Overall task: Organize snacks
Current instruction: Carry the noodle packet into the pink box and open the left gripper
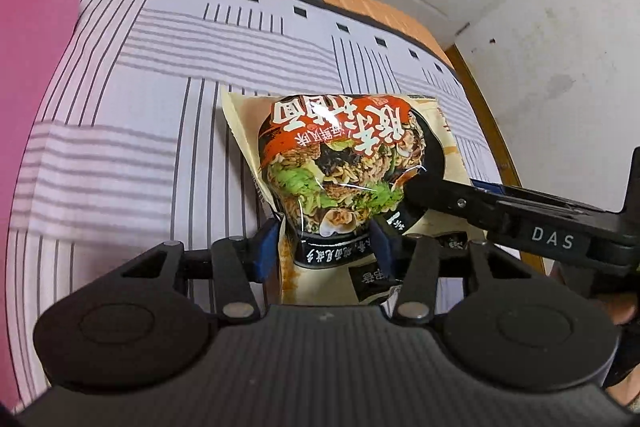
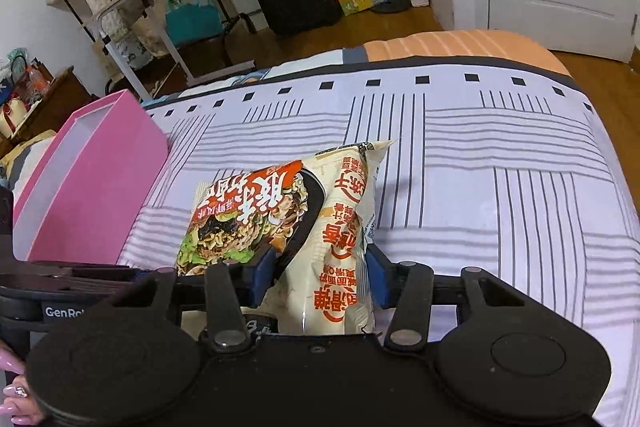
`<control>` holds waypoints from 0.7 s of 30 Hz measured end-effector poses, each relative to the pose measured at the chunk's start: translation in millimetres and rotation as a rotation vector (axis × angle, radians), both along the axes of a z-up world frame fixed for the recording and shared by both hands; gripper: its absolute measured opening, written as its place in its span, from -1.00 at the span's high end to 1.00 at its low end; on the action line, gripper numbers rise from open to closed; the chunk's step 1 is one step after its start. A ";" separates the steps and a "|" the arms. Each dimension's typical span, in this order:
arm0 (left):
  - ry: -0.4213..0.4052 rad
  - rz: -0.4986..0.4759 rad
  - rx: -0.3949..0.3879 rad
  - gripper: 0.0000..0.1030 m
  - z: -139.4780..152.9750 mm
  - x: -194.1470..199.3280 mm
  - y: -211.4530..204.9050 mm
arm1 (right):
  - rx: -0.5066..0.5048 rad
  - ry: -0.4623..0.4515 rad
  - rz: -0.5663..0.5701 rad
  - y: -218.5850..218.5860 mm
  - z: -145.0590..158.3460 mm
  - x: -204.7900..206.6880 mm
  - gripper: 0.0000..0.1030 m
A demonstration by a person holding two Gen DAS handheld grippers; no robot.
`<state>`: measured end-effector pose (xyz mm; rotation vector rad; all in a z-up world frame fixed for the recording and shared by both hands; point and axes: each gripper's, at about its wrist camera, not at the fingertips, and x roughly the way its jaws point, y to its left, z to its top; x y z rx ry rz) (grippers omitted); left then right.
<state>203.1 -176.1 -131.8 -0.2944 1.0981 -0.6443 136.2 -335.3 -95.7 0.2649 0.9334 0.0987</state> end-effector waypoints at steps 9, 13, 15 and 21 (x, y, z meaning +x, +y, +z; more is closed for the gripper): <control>-0.027 -0.043 0.042 0.09 36.5 -39.8 18.2 | -0.062 0.003 0.045 34.5 39.6 -34.9 -0.04; -0.048 -0.062 0.047 0.09 54.0 -52.4 31.1 | -0.055 0.000 0.064 47.6 60.4 -48.0 -0.04; -0.063 -0.069 0.044 0.09 63.6 -59.7 39.8 | -0.061 -0.008 0.084 55.9 70.3 -54.9 -0.04; -0.136 -0.066 0.048 0.09 93.2 -85.6 66.7 | -0.084 -0.045 0.129 87.5 100.7 -73.7 -0.04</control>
